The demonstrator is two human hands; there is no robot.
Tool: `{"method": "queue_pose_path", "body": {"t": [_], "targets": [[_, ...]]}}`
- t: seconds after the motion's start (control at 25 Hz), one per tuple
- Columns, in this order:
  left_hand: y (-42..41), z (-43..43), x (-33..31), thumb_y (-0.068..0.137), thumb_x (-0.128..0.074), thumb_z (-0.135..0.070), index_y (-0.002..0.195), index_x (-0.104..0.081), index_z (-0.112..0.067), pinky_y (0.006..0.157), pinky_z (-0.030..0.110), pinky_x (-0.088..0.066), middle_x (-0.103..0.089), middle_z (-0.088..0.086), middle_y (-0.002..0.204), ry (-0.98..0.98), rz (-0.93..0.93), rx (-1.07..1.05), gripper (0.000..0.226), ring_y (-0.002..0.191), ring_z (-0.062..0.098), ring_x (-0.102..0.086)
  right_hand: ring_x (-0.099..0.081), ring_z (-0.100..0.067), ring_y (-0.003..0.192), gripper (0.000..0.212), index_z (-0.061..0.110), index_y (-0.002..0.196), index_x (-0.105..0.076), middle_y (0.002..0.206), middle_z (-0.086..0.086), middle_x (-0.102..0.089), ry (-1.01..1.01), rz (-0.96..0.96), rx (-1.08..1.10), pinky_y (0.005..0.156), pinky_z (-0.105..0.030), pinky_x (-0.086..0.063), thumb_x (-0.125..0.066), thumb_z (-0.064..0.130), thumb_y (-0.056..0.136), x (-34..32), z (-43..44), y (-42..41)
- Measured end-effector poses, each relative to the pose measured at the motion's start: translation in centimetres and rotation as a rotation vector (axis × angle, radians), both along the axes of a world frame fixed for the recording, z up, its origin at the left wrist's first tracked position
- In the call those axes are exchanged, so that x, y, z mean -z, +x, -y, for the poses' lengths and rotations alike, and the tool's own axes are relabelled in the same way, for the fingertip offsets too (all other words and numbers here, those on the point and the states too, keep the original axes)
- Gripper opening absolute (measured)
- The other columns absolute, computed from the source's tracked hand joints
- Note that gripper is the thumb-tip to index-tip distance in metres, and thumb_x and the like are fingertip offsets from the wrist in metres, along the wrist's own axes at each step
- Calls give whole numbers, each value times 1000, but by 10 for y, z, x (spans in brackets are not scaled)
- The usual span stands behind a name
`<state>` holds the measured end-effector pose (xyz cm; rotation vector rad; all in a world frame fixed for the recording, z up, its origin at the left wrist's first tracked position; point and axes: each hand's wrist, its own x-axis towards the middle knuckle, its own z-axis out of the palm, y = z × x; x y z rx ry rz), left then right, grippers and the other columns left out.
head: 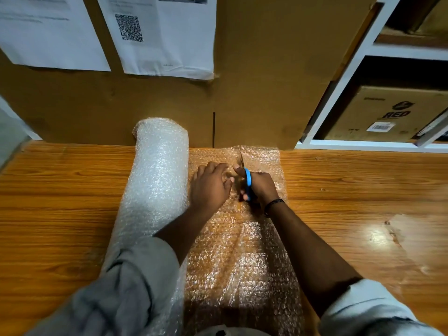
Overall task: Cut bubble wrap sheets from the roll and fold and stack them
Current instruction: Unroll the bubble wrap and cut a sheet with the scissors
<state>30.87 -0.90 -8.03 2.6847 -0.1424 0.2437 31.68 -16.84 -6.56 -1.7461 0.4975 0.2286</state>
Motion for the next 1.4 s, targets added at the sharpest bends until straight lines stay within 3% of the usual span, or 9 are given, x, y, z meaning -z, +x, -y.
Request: {"method": "queue_pose_path", "body": {"t": [0.08,0.24,0.64,0.84,0.92,1.08,1.16,1.24,1.4], "targets": [[12,4,6,98,-59,-42,137,-56,-30,102,41,-37,-55,-2,140,62,-32,23,41,128,24,-46,-60,-29,48,54,-5,84,-76,64,-21,-68,83,-9,0,49,-32,-53,-85,48,79,-5,2,-6],[8,1,24,100,-56,-40,128,-63,-28,98,40,-39,-61,-3,132,-19,46,-17,31,121,23,-49,-58,-27,46,52,-6,88,-77,65,-21,-68,85,-30,-12,45,-27,-51,-82,46,84,-9,3,-14],[-1,-6,27,103,-57,-33,118,-67,-32,90,36,-41,-68,-11,122,-174,164,2,18,110,16,-57,-59,-28,47,67,-4,87,-76,64,-21,-69,94,-39,-23,56,-37,-53,-87,59,64,-13,-10,13],[-1,-7,28,103,-56,-33,116,-66,-31,86,37,-44,-68,-11,118,-192,164,11,17,106,15,-57,-64,-28,48,55,-2,78,-73,64,-15,-72,-55,-23,-15,54,-36,-56,-89,49,70,-12,-8,26],[-1,-7,27,103,-56,-32,115,-65,-32,85,37,-45,-68,-12,115,-202,166,12,15,104,15,-57,-70,-31,58,53,-2,76,-72,72,-16,-74,-160,-23,-25,54,-36,-56,-90,46,64,-10,-4,30],[-1,-7,26,102,-57,-31,115,-64,-31,83,37,-48,-69,-10,111,-231,147,-19,14,100,15,-58,-70,-37,66,69,6,66,-67,72,-19,-72,-221,-17,-69,59,-43,-53,-85,63,32,2,5,41],[-1,-7,25,102,-57,-31,115,-64,-31,83,37,-48,-71,-9,108,-227,142,-35,14,99,16,-59,-72,-37,62,64,9,67,-62,66,-16,-68,-186,-11,-49,57,-44,-56,-93,60,42,-9,5,32],[-1,-6,25,102,-57,-32,115,-65,-31,81,35,-46,-72,-8,106,-204,149,-39,16,99,18,-60,-65,-27,48,52,10,72,-61,66,-11,-66,-163,-23,-41,53,-37,-54,-96,48,63,-19,4,20],[-7,-4,18,99,-59,-31,123,-67,-31,89,35,-40,-71,-8,122,-174,100,5,26,112,21,-58,-66,-18,43,16,2,91,-68,86,-17,-73,-234,-47,-34,41,-25,-52,-78,15,90,-20,8,-12]]}}
